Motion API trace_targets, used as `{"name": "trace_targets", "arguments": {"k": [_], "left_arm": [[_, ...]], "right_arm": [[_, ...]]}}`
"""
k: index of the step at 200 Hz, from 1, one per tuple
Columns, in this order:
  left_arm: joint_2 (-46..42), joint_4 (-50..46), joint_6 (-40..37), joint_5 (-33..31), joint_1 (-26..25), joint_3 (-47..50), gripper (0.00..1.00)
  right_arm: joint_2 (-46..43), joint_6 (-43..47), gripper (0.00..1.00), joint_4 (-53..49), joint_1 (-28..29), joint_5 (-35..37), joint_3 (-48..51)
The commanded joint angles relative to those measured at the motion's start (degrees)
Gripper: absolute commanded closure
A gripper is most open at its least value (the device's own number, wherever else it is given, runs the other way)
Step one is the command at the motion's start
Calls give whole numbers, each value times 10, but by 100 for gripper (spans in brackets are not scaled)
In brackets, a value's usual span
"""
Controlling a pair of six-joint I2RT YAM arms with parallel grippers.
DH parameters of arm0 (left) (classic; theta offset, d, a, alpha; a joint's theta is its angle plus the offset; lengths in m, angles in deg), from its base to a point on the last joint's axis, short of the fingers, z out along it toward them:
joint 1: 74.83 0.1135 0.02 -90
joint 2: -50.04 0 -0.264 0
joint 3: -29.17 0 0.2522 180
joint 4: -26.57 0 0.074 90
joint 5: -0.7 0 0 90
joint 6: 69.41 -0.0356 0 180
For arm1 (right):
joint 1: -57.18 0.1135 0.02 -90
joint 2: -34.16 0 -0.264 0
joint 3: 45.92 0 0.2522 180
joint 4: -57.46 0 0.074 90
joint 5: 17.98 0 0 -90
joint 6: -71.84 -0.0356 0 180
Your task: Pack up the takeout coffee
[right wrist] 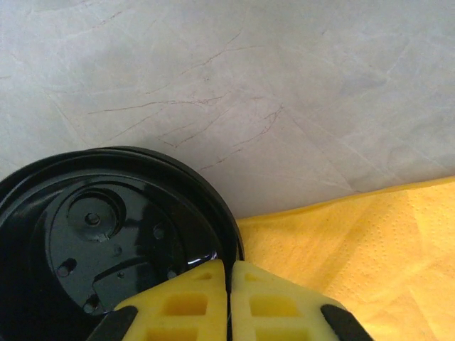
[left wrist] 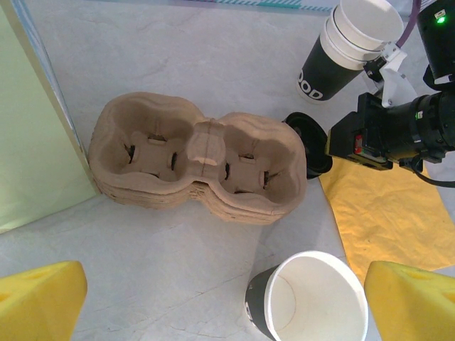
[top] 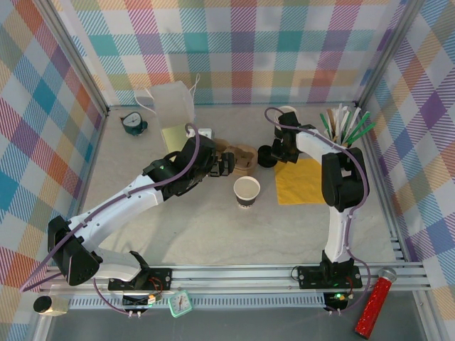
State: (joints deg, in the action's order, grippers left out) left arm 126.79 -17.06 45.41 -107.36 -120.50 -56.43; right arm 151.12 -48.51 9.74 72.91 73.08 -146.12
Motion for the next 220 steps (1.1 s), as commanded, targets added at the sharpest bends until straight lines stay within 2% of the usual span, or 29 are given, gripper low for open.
{"name": "trace_targets", "arguments": {"k": [1,113,168,189,220], "left_arm": [[-16,0,4,-6,-6,-1,0],[-12,11,6,3,-6,0,0],[-6,37,18,19,-5,-20,0],[0,61,36,65,10,-35,0],[15,114,94,180,55,-61,0]], "right_arm": [[-11,6,98,-12,2,7,-15],[-97,9,100,-33,5,13,-5],[-181,-5,100,-6,5,-37,35],[-232,-9,100,17,2,-87,53],[-294,-27,100,49,-12,-184,62]]}}
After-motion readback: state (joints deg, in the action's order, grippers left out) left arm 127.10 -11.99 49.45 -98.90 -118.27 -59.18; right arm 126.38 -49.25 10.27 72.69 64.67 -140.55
